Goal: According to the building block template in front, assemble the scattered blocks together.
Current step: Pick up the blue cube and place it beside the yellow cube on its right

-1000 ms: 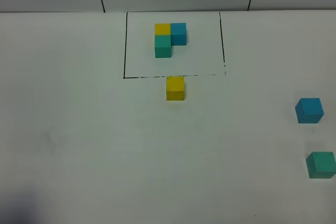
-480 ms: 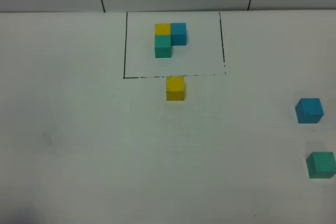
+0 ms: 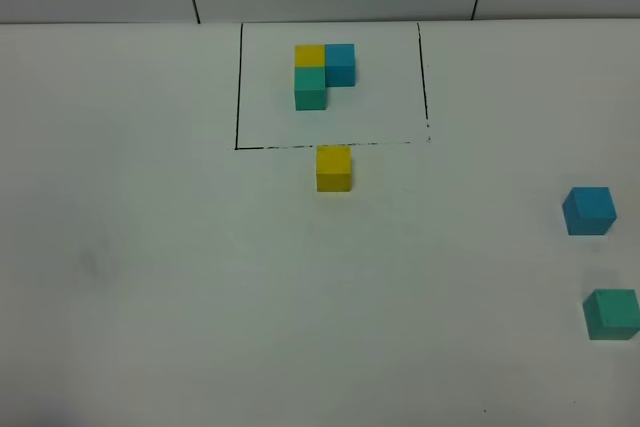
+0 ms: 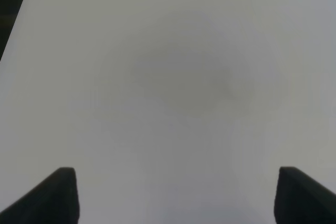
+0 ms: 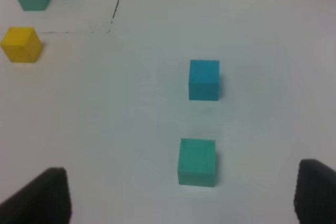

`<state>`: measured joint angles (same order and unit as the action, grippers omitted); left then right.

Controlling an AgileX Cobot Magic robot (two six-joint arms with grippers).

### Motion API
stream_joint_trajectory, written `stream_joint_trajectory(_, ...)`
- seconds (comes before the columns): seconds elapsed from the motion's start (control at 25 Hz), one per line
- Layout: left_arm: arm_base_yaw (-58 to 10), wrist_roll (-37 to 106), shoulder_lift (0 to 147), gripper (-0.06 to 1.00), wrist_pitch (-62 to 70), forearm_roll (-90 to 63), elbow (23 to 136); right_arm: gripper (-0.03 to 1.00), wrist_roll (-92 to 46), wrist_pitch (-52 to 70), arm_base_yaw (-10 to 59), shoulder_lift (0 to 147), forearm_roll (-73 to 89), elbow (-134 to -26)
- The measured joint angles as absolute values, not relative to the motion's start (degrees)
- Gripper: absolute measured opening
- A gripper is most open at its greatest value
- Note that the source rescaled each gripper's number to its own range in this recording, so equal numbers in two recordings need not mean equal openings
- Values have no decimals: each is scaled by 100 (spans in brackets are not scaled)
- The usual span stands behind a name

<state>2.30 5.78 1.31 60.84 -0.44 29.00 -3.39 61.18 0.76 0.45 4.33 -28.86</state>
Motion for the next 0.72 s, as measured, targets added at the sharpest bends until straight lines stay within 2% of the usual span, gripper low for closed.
stream_joint_trajectory(0.72,161,513,-33,76,6084,0,2900,73,-339,6118,76,45,433,-2886)
